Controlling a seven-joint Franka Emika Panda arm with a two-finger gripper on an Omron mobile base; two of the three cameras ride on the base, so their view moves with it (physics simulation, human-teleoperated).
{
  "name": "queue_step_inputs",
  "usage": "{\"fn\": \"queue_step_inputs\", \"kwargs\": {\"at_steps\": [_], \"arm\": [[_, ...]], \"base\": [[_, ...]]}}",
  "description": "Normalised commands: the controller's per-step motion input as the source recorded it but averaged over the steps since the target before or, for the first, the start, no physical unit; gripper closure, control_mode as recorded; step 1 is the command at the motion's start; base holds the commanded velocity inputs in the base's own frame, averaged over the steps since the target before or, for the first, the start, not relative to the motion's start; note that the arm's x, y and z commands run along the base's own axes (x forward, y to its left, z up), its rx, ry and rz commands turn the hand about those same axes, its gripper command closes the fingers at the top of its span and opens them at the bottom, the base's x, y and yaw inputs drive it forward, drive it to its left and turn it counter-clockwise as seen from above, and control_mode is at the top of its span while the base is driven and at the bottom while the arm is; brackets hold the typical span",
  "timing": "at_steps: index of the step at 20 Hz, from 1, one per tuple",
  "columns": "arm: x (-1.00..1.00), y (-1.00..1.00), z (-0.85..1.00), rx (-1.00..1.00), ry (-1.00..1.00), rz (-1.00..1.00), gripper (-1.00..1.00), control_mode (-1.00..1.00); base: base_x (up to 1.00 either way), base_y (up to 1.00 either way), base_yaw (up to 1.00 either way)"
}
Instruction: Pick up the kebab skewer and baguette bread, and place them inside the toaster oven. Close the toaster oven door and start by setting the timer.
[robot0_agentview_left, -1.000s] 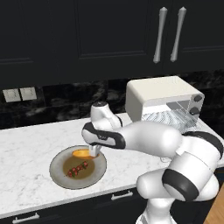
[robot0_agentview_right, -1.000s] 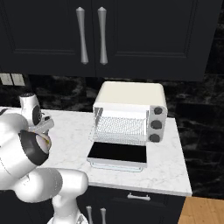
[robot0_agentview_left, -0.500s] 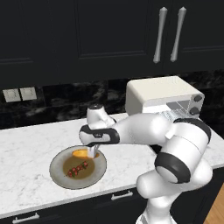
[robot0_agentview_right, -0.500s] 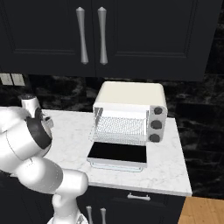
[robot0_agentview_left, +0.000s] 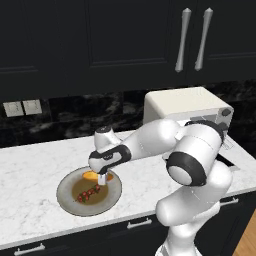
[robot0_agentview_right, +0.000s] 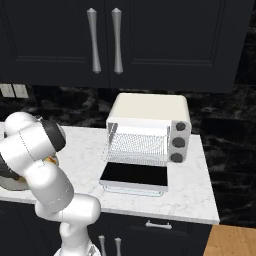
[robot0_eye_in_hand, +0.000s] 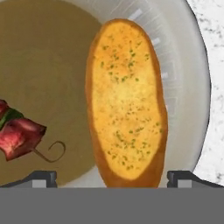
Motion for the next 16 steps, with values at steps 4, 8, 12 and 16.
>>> {"fn": "queue_step_inputs", "kwargs": {"at_steps": [4,8,12,16], "arm": [[0.16,0.11,-0.13,-0.03,-0.01,0.01,-1.0,-1.0],[0.12,0.08,-0.11,-0.02,-0.01,0.02,-1.0,-1.0],[0.01,0.03,-0.2,-0.02,-0.01,0.03,-1.0,-1.0],[0.0,0.0,-0.19,0.0,-0.01,0.04,-1.0,-1.0]], "base": [[0.0,0.0,0.0],[0.0,0.0,0.0],[0.0,0.0,0.0],[0.0,0.0,0.0]]}}
